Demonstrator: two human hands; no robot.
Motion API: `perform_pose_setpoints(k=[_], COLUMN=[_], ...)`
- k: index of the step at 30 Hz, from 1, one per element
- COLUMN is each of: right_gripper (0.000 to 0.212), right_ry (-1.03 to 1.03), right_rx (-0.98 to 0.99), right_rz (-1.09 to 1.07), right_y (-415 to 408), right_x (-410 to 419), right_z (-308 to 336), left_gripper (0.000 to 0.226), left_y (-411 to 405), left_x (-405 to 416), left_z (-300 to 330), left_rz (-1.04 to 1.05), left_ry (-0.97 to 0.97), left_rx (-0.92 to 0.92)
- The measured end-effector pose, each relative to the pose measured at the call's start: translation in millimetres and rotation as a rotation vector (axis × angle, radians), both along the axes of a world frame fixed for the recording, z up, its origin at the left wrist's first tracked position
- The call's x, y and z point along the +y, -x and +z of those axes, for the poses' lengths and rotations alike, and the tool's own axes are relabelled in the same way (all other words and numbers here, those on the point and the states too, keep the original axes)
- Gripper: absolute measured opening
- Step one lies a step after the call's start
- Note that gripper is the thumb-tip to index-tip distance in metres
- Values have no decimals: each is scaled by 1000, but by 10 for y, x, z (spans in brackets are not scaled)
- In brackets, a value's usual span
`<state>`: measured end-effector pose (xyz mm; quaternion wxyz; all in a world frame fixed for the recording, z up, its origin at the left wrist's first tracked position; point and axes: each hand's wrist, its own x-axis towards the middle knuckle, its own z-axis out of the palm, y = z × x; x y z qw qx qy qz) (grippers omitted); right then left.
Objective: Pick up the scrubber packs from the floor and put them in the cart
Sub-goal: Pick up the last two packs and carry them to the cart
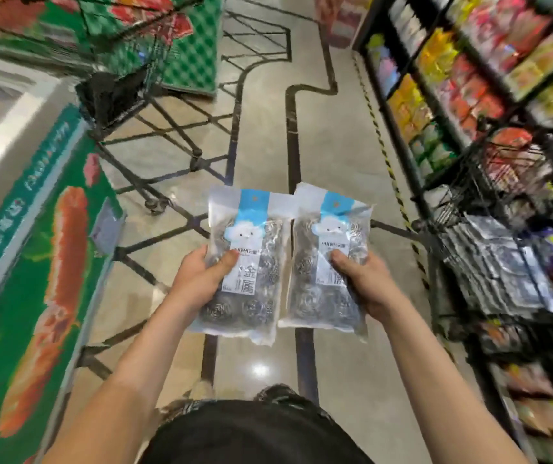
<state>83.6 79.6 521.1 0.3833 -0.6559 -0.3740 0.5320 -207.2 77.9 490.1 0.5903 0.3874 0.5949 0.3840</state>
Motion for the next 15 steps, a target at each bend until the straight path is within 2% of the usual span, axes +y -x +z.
perform_pose_setpoints(k=[4, 6, 9, 15], right_gripper=[21, 25, 14, 22], right_ry=[9, 5, -21, -67], right_rx=[24, 37, 106, 169], right_rz=[-226, -340, -490, -644], right_y=[-426, -665, -1041, -1862], right_x=[-27, -60, -93, 157], right_z=[18, -5, -83, -248], left_gripper=[10, 19, 27, 16], left_y=[-492, -794, -1335, -2590], left_x=[673, 983, 1356, 1968], left_z=[108, 90, 35, -28], left_rz=[-164, -251, -358, -555], left_ry=[4, -6, 4, 1], left_rx=[-25, -4, 51, 74])
